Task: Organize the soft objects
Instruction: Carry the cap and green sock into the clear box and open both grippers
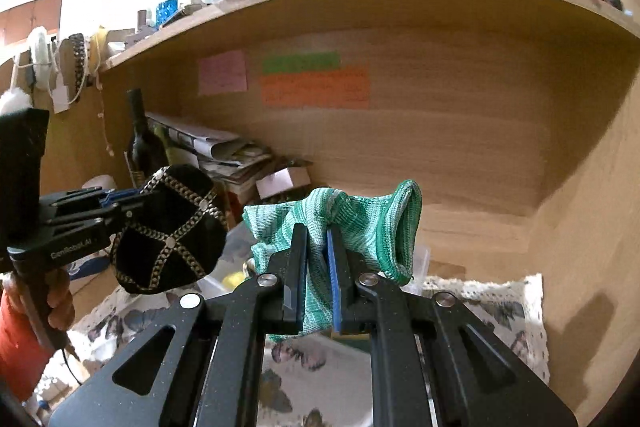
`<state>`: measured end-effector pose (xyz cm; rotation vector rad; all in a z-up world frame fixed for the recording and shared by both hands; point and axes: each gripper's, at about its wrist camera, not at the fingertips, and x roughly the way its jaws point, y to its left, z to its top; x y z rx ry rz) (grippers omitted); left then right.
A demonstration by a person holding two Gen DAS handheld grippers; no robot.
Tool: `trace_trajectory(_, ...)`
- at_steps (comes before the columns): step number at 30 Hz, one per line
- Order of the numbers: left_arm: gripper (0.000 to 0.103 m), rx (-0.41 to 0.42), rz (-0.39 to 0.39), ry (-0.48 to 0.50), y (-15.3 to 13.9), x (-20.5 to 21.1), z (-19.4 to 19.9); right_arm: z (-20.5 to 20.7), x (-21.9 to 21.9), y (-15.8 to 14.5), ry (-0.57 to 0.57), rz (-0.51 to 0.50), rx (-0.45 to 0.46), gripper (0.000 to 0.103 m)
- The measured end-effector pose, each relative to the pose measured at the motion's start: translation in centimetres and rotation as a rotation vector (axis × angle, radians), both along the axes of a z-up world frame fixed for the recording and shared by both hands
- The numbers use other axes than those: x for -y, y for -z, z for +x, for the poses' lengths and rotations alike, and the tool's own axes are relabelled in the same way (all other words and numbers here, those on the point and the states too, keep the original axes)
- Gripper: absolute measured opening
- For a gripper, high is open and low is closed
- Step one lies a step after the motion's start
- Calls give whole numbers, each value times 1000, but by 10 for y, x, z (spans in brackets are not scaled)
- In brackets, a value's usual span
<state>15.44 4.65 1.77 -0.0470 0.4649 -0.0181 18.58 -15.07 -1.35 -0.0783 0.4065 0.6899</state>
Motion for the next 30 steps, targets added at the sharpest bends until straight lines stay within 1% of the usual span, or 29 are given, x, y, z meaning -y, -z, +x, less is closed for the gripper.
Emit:
trace_trajectory(5, 15, -40, -22, -7, 14, -3, 33, 22, -23, 9, -16, -38, -33, 9)
trace_trajectory(10, 15, -116, -52, -1, 38, -6, 72, 46, -45, 28, -20, -95, -88, 9)
trace_trajectory(14, 15, -187, -45, 27, 59, -3, 96, 66, -60, 45, -14, -142, -136, 9)
trace_trajectory(18, 16, -245, 2, 18, 78, 4, 108, 83, -71, 63, -20, -182, -200, 9)
trace_trajectory(23, 18, -295, -19, -1, 91, -3, 113, 95, -75, 82, -14, -240, -265, 11)
trace_trajectory(25, 24, -312, -24, -7, 94, -5, 113, 96, -74, 85, -6, -254, -275, 12)
trace_trajectory(26, 25, -316, -31, -6, 94, -5, 111, 96, -73, 85, -3, -260, -277, 13)
trace_trajectory(27, 30, -317, -42, -3, 95, -6, 110, 95, -71, 85, -3, -260, -279, 14)
trace_trajectory(28, 37, -318, -65, 3, 95, -8, 107, 94, -69, 84, -2, -259, -282, 18)
trace_trajectory(29, 41, -318, -81, 4, 94, -10, 106, 92, -66, 83, 1, -258, -282, 23)
trace_trajectory(30, 45, -313, -92, 2, 94, -11, 104, 91, -65, 82, 3, -256, -282, 26)
